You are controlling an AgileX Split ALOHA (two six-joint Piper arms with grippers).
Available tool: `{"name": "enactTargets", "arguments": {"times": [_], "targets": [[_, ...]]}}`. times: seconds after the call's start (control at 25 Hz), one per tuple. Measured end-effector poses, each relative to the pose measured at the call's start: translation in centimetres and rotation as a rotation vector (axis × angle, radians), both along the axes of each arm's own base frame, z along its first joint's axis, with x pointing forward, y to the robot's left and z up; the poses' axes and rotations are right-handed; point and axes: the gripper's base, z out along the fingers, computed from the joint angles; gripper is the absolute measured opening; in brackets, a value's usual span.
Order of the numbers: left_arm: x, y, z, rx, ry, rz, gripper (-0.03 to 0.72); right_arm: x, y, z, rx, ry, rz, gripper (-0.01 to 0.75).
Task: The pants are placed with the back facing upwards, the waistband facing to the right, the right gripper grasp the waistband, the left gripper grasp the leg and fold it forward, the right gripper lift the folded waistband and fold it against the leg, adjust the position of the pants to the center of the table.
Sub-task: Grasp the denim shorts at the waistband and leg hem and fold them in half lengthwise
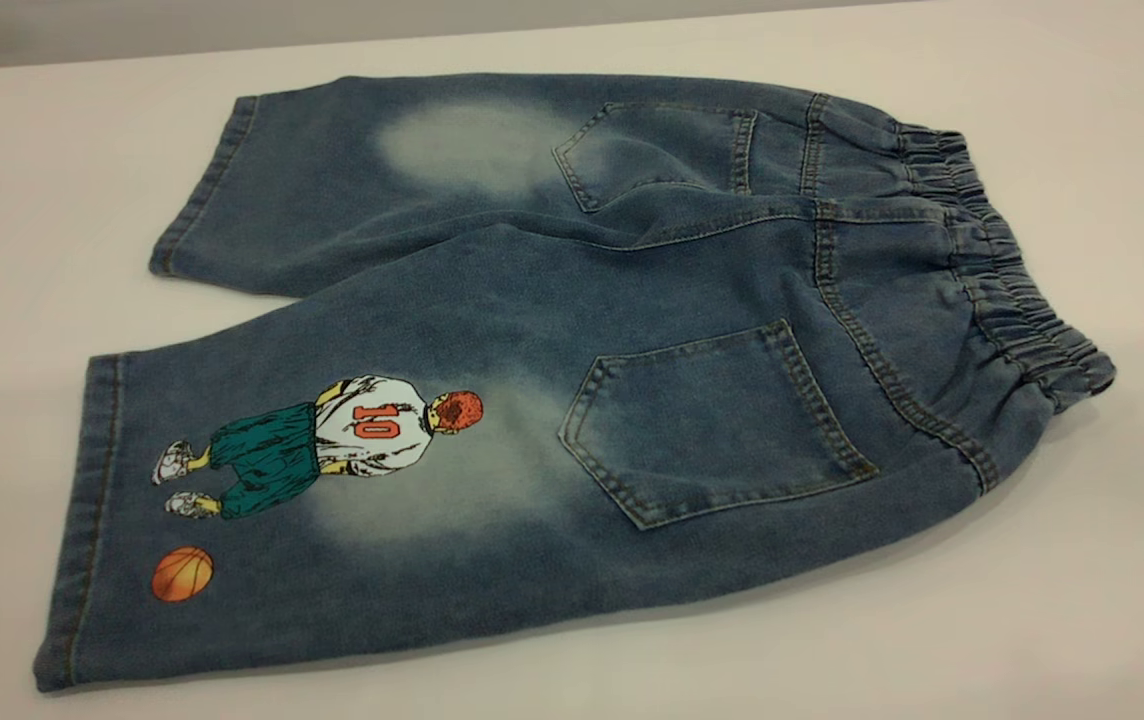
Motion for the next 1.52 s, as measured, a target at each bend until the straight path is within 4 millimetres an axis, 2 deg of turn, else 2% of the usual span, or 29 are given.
{"name": "enactTargets", "arguments": {"times": [0.32, 0.48, 0.64, 0.92, 1.12, 1.32, 1.52], "targets": [[0.5, 0.0, 0.3, -0.001, 0.018, -0.001, 0.461, -0.1, 0.0, 0.3, 0.030, -0.015, -0.014, 0.587], [1.7, 0.0, 2.1, 0.001, 0.010, -0.004, 0.461, 0.2, 0.2, 2.1, 0.072, -0.093, -0.003, 0.587], [3.5, 0.1, 4.9, 0.000, 0.006, -0.006, 0.461, 1.8, 0.4, 4.3, 0.097, -0.121, 0.004, 0.587], [9.1, 0.0, 9.3, -0.027, 0.052, -0.021, 0.461, 7.0, 1.0, 6.9, 0.173, -0.034, 0.021, 0.587], [13.5, 0.0, 11.2, -0.030, 0.076, -0.025, 0.461, 11.7, 1.5, 6.5, 0.233, 0.053, 0.033, 0.587], [17.9, -0.2, 10.2, -0.080, 0.131, -0.041, 0.461, 15.6, 1.7, 5.2, 0.275, 0.114, 0.018, 0.587], [21.5, -0.6, 9.1, -0.159, 0.106, -0.057, 0.461, 18.4, 2.0, 3.8, 0.301, 0.162, 0.025, 0.587]]}}
